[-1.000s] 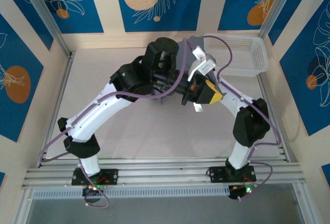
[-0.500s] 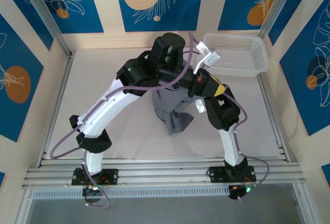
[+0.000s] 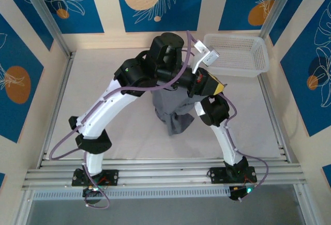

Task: Fold the inside-out t-shirt
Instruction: Turn the T-shirt inside out at the center of the table.

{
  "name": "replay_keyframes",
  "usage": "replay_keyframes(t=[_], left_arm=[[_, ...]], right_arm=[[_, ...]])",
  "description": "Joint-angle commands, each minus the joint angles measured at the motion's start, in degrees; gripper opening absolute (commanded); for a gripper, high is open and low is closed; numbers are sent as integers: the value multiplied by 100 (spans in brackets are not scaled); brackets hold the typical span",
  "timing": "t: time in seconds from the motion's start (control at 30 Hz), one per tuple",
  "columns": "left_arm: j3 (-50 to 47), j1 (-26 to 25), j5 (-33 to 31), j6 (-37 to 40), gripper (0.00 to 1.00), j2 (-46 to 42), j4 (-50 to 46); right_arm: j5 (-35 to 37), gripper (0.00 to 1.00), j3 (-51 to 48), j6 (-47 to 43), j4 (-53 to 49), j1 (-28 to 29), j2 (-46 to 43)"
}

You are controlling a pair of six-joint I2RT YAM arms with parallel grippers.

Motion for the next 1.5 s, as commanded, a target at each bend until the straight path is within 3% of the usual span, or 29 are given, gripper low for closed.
replay_keyframes(t=[0.0, 0.07, 0.13, 0.23, 0.3, 0.47, 0.53, 0.6, 0.77, 0.93, 1.0, 1.13, 1.2, 1.27, 1.33, 1.4, 1.47], left_arm=[[530, -554, 1058, 298, 0, -603, 1064], [530, -561, 1075, 280, 0, -602, 1110], [530, -561, 1041, 347, 0, -624, 1084], [526, -555, 758, 601, 0, -676, 751], [482, -561, 472, 803, 0, -739, 496], [-427, -534, -103, 1021, 0, -1261, 494], [-1180, -380, -226, 911, 0, -1624, 875], [-1863, 0, -375, 673, 0, -1954, 1226], [-3384, 1865, -565, 111, 0, -2693, 1825], [-4760, 3775, -615, -305, 0, -2690, 2039], [-5485, 4298, -502, -549, 0, -2582, 2414], [-6712, 4718, -1070, -184, 0, -2448, 2706], [-7106, 4723, -935, -92, 0, -2508, 2872], [-7398, 4714, -432, -212, 26, -2652, 3233], [-7479, 4705, 30, -311, 58, -2895, 3477], [-7333, 4645, 260, -203, 76, -3167, 3412], [-7077, 4386, 448, 10, 83, -3400, 3235]], right_arm=[[-230, 99, 130, -624, -1098, -47, 779], [-406, 99, 121, -729, -1130, -20, 911], [-76, 99, 314, -820, -1295, 82, 1085], [157, 82, 468, -788, -1422, 195, 1177], [-97, 69, 421, -702, -1380, 199, 1137], [-1732, 27, -499, -578, -429, -55, 494], [-2441, 1, -1033, -608, 127, -176, 66], [-3084, 0, -1643, -447, 760, -330, -543], [-3719, 0, -3374, -146, 2324, -417, -2591], [-4565, 0, -4876, 87, 3446, -286, -4513], [-4752, 0, -5303, 221, 3776, -240, -5202], [-4487, 0, -5784, 598, 4049, -328, -6380], [-4376, 0, -5832, 695, 4037, -417, -6667], [-4266, 0, -5788, 669, 3925, -482, -6767], [-4099, 0, -5720, 566, 3733, -502, -6749], [-4007, 0, -5723, 521, 3707, -520, -6725], [-3978, 0, -5761, 495, 3747, -511, -6733]])
